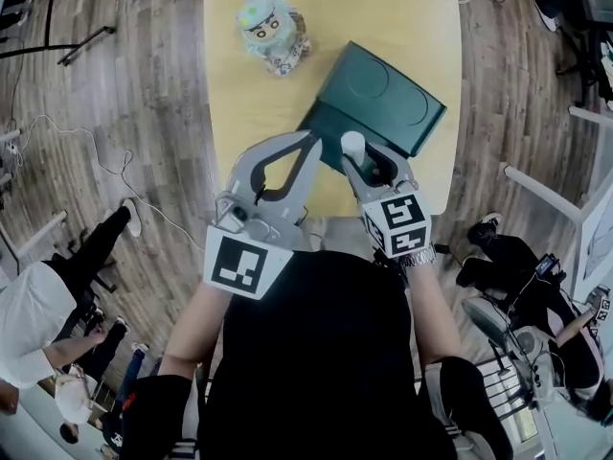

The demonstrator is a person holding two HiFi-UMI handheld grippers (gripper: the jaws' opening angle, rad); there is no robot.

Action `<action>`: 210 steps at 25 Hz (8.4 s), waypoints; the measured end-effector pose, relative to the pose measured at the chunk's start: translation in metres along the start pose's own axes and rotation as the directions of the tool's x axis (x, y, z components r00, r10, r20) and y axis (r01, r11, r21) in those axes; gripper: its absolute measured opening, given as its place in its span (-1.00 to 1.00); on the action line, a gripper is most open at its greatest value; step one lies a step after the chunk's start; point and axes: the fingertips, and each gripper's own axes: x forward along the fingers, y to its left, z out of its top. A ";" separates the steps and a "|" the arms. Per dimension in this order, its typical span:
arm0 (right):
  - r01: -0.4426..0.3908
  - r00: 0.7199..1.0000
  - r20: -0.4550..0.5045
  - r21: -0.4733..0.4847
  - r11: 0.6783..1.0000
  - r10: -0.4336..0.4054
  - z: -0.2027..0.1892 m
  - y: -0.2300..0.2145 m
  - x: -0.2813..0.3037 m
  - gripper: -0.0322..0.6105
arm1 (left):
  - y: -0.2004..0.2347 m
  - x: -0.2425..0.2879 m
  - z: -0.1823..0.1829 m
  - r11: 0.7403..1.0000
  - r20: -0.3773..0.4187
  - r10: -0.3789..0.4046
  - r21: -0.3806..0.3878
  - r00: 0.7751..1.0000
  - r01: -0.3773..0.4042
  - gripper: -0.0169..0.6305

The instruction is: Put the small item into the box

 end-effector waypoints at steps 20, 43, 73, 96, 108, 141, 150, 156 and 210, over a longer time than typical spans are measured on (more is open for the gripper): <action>-0.004 0.984 -0.178 0.021 1.000 0.007 -0.044 -0.014 0.048 -0.38 | 0.017 0.017 -0.017 0.999 -0.027 -0.013 -0.037 1.000 0.012 -0.94; 0.054 0.918 -0.395 0.053 0.997 -0.029 -0.092 -0.022 0.074 -0.38 | 0.026 0.014 -0.031 0.999 -0.037 -0.012 -0.051 0.999 0.010 -0.94; 0.042 0.918 -0.396 0.055 0.998 -0.017 -0.090 -0.007 0.072 -0.29 | 0.022 -0.012 -0.027 1.000 -0.013 -0.002 -0.030 1.000 0.002 -0.94; 0.078 0.978 -0.195 0.015 0.997 -0.073 -0.063 -0.002 0.013 -0.89 | -0.027 -0.043 -0.022 0.998 -0.001 -0.011 -0.057 1.000 0.011 -0.94; 0.111 0.993 0.038 -0.020 0.994 -0.110 -0.006 0.001 -0.058 -0.89 | -0.054 -0.074 -0.005 0.994 0.037 0.066 -0.089 0.997 -0.062 -0.94; 0.098 0.855 0.518 -0.094 0.991 -0.035 0.088 0.078 -0.234 -0.89 | -0.104 -0.151 0.060 0.973 0.185 0.223 0.012 0.957 -0.229 -0.94; 0.090 0.807 0.591 -0.144 0.986 0.013 0.107 0.098 -0.257 -0.89 | -0.106 -0.158 0.082 0.967 0.239 0.237 0.031 0.942 -0.251 -0.94; 0.098 0.770 0.637 -0.189 0.977 0.046 0.125 0.114 -0.273 -0.89 | -0.102 -0.165 0.096 0.962 0.284 0.250 0.035 0.926 -0.271 -0.94; 0.072 0.739 0.669 -0.206 0.976 0.087 0.127 0.130 -0.274 -0.89 | -0.105 -0.181 0.098 0.954 0.297 0.276 0.032 0.914 -0.298 -0.94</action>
